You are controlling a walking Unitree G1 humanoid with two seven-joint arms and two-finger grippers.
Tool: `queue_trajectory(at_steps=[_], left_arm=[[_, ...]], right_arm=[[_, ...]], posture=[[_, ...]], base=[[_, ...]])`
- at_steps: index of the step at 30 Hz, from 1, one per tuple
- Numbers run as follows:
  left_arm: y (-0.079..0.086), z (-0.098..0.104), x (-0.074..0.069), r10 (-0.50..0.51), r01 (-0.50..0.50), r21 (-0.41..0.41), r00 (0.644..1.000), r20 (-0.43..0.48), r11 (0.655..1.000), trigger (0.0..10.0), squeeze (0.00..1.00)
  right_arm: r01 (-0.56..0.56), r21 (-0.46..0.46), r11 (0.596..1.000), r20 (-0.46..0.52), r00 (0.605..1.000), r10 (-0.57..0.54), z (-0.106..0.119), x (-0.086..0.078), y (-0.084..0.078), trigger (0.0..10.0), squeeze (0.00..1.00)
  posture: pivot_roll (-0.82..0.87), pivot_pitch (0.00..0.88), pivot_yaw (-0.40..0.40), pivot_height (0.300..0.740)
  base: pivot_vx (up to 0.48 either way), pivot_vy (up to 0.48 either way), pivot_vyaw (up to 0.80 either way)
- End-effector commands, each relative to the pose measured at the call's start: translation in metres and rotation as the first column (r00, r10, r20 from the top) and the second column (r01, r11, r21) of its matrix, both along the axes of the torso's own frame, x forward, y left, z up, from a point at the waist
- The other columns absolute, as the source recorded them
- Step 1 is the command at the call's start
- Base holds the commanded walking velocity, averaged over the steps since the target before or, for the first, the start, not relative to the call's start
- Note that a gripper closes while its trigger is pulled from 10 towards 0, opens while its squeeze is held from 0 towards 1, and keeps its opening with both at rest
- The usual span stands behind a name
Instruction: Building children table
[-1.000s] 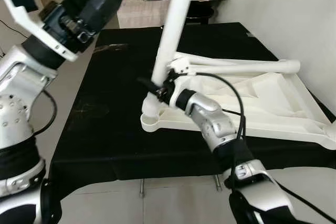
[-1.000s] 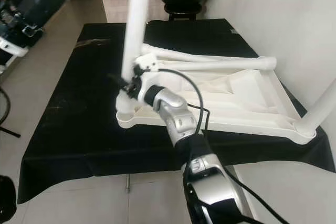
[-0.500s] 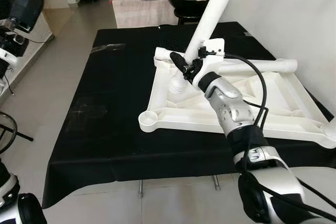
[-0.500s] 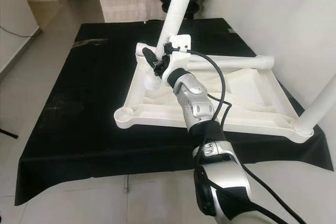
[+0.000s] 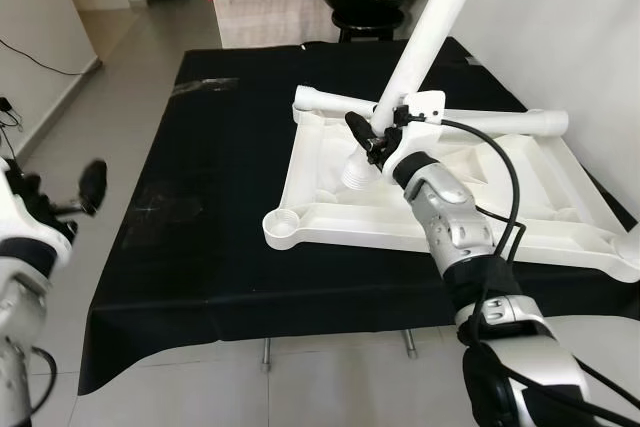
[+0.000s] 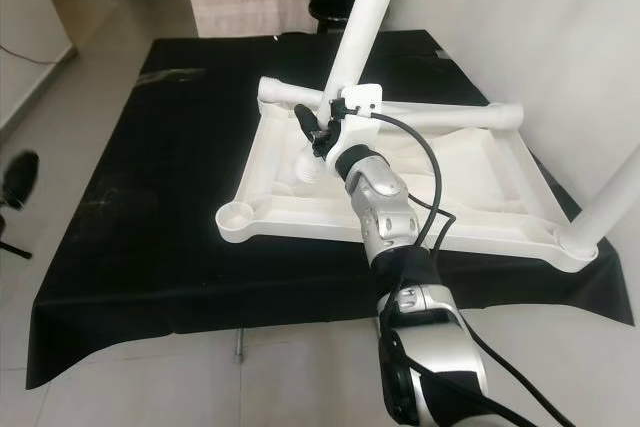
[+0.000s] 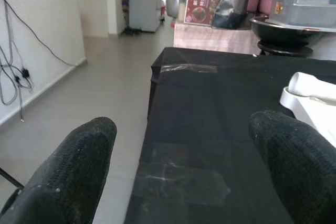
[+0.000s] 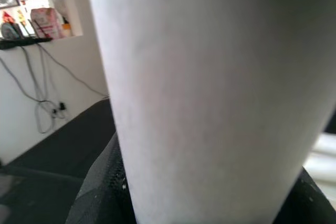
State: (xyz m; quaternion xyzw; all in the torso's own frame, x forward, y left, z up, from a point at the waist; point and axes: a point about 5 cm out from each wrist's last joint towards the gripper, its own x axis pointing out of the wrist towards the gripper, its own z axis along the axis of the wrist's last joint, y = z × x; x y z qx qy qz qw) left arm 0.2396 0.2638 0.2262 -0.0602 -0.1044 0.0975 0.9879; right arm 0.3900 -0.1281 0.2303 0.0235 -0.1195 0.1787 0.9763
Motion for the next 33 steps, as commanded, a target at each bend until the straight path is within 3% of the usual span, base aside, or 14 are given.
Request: queue_trajectory(at_steps=[1, 3, 7, 12, 14, 18, 21, 26, 33], left_arm=[[-0.021, -0.005, 0.000, -0.023, 0.023, 0.028, 1.000, -0.016, 0.999, 10.0, 0.00], [-0.021, -0.005, 0.000, -0.023, 0.023, 0.028, 1.000, -0.016, 0.999, 10.0, 0.00], [-0.046, -0.015, 0.001, -0.045, 0.049, 0.122, 0.998, -0.041, 0.991, 10.0, 0.00], [-0.061, -0.027, 0.001, -0.062, 0.072, 0.133, 0.995, -0.074, 0.988, 10.0, 0.00], [-0.079, -0.044, -0.005, -0.106, 0.125, 0.160, 0.987, -0.122, 0.979, 10.0, 0.00], [-0.097, -0.059, -0.013, -0.185, 0.213, 0.149, 0.966, -0.179, 0.966, 10.0, 0.00], [-0.120, -0.070, -0.023, -0.300, 0.334, 0.142, 0.929, -0.218, 0.932, 10.0, 0.00], [-0.122, -0.070, -0.016, -0.298, 0.332, 0.164, 0.933, -0.201, 0.929, 10.0, 0.00], [-0.127, -0.070, -0.018, -0.309, 0.342, 0.188, 0.933, -0.184, 0.921, 10.0, 0.00]], right_arm=[[-0.001, -0.034, 0.999, 0.032, 0.999, 0.002, -0.003, -0.004, 0.004, 10.0, 0.00], [-0.001, -0.034, 0.999, 0.032, 0.999, 0.002, -0.003, -0.004, 0.004, 10.0, 0.00], [-0.004, -0.080, 0.997, 0.063, 0.998, 0.009, -0.006, -0.009, 0.007, 10.0, 0.00], [-0.015, -0.089, 0.996, 0.068, 0.997, 0.021, -0.008, -0.011, 0.009, 10.0, 0.00], [-0.042, -0.087, 0.995, 0.062, 0.997, 0.048, -0.013, -0.016, 0.015, 10.0, 0.00], [-0.092, -0.087, 0.992, 0.049, 0.994, 0.097, -0.017, -0.022, 0.020, 10.0, 0.00], [-0.125, -0.093, 0.988, 0.052, 0.990, 0.130, -0.017, -0.025, 0.023, 10.0, 0.00], [-0.110, -0.059, 0.992, 0.047, 0.992, 0.113, -0.018, -0.022, 0.025, 10.0, 0.00], [-0.081, 0.000, 0.997, 0.014, 0.997, 0.081, -0.027, -0.022, 0.024, 10.0, 0.00]], posture=[[-0.09, 0.102, 0.018, 0.740], [-0.09, 0.102, 0.018, 0.740], [-0.10, 0.103, 0.017, 0.740], [-0.10, 0.105, 0.020, 0.740], [-0.10, 0.114, 0.025, 0.740], [-0.10, 0.117, 0.023, 0.740], [-0.09, 0.131, 0.021, 0.740], [-0.09, 0.146, 0.021, 0.740], [-0.08, 0.159, 0.025, 0.740]], base=[[0.000, 0.000, 0.00], [0.000, 0.000, 0.00], [0.000, 0.000, 0.00], [0.000, 0.000, 0.00], [0.000, 0.000, 0.00], [0.000, 0.000, 0.40], [0.000, 0.000, 0.80], [0.000, 0.000, 0.80], [0.000, 0.000, 0.48]])
